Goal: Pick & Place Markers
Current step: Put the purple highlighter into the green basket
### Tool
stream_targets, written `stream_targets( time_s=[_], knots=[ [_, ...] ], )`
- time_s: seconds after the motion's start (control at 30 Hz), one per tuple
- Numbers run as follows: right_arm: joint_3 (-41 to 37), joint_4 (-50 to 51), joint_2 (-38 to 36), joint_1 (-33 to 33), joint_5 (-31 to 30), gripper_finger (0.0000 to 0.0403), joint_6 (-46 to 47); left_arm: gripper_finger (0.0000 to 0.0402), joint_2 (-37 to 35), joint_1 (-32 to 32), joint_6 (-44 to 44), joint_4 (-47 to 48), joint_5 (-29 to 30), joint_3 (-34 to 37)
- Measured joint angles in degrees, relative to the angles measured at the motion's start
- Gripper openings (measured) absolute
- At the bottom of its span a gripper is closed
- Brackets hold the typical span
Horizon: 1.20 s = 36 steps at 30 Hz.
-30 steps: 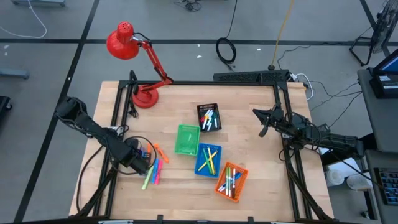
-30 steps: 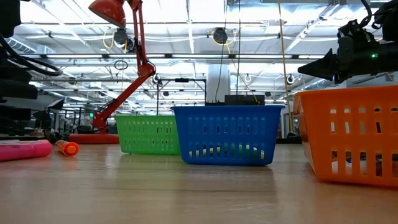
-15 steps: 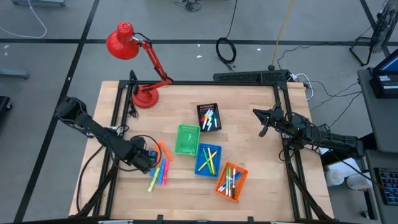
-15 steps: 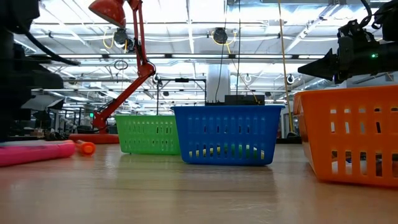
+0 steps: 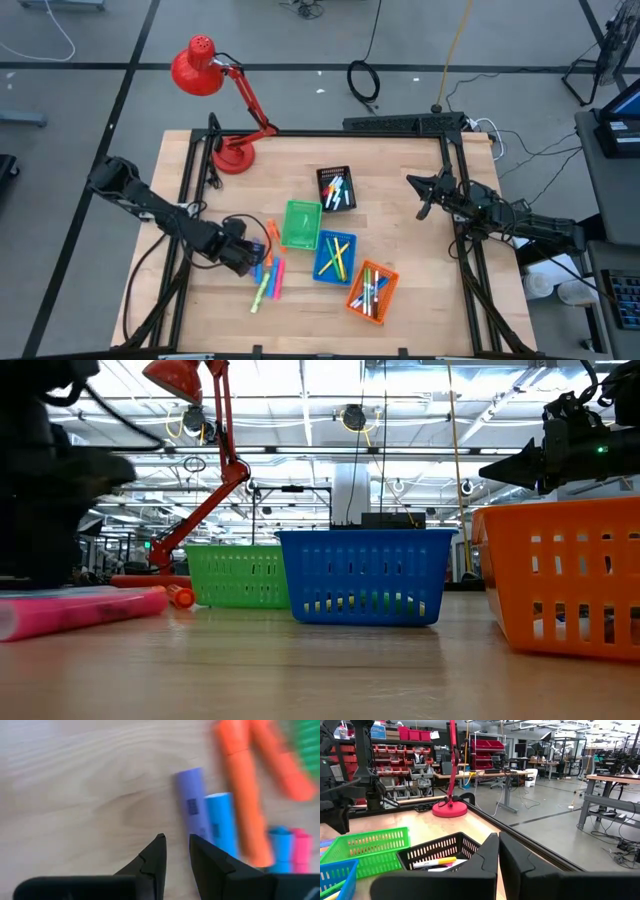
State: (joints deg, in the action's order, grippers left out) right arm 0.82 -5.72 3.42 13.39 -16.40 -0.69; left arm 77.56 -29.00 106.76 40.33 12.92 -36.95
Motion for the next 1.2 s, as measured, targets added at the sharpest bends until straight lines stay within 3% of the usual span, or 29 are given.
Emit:
stream_targets(
  time_s=[0.23, 0.6, 1.07, 1.2],
  knots=[
    [0.0, 0.0, 0.0, 0.0, 0.0, 0.0000, 0.0, 0.0088, 0.0, 2.3, -5.5, -4.9, 1.5, 0.0],
    [0.0, 0.0, 0.0, 0.0, 0.0, 0.0000, 0.0, 0.0088, 5.3, 5.0, -11.3, -12.0, -2.0, -0.1],
    [0.0, 0.0, 0.0, 0.0, 0.0, 0.0000, 0.0, 0.0088, 7.4, 6.5, -12.1, -7.9, -13.2, -0.3],
    [0.0, 0.0, 0.0, 0.0, 0.0, 0.0000, 0.0, 0.0088, 7.4, 6.4, -14.2, -5.2, -13.5, -0.3]
  ],
)
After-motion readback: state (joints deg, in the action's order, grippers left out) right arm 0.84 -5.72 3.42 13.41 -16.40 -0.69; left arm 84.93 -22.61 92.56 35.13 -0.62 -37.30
